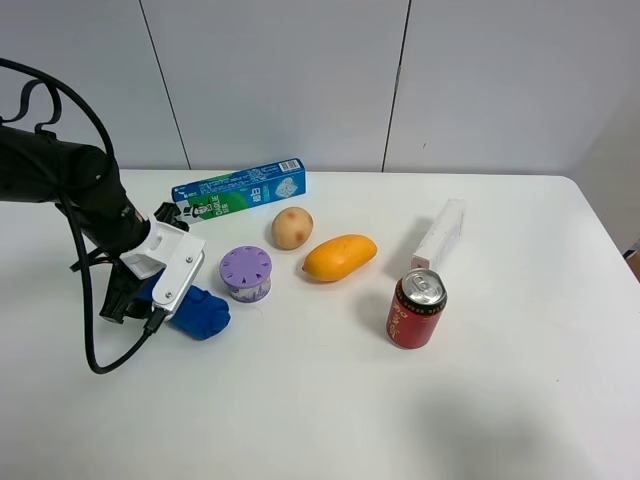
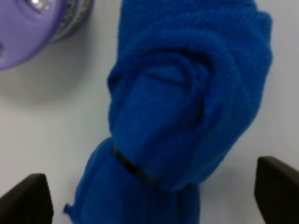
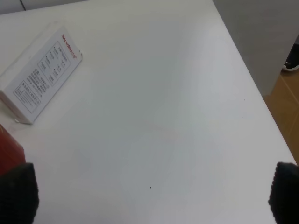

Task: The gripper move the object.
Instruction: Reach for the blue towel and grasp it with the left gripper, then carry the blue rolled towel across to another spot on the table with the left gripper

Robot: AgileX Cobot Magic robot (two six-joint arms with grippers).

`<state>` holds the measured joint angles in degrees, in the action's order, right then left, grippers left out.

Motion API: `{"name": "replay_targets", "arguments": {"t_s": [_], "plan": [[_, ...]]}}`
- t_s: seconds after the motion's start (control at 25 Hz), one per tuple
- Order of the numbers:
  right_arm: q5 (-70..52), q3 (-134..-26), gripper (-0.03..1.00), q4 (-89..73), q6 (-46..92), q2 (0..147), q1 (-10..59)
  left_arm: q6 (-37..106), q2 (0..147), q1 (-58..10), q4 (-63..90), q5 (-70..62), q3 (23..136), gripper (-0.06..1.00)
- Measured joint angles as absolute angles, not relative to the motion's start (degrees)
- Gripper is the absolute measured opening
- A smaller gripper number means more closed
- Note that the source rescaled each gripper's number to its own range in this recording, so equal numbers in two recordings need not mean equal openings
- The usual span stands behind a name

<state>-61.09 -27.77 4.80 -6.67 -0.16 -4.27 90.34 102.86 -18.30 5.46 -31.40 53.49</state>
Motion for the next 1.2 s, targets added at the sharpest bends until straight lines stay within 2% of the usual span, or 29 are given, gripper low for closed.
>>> {"name": "replay_targets", "arguments": {"t_s": [0.36, 0.48, 0.52, 0.64, 0.76, 0.84, 1.2], "plan": [[-61.1, -27.8, 1.0, 4.8, -6.7, -0.2, -4.3, 90.7, 107.1, -18.3, 5.5, -27.4, 53.5, 0.74], [-61.1, -27.8, 1.0, 4.8, -6.7, -0.2, -4.3, 90.7, 108.0, -18.3, 6.6, -27.0, 53.5, 0.7], [-61.1, -27.8, 1.0, 4.8, -6.7, -0.2, -4.3, 90.9, 108.2, -18.3, 7.0, -27.0, 53.5, 0.67], [-61.1, -27.8, 1.0, 4.8, -6.7, -0.2, -4.3, 90.6, 108.7, -18.3, 8.0, -27.2, 53.5, 0.5], [-61.1, -27.8, 1.0, 4.8, -6.7, -0.2, -4.3, 88.1, 108.8, -18.3, 8.0, -27.4, 53.5, 0.16], [-61.1, -27.8, 1.0, 4.8, -6.7, -0.2, -4.3, 85.4, 108.8, -18.3, 8.0, -27.5, 53.5, 0.0], [-61.1, -27.8, 1.0, 4.8, -6.7, -0.2, -4.3, 69.1, 103.4, -18.2, 5.8, -30.7, 53.5, 0.0]]}}
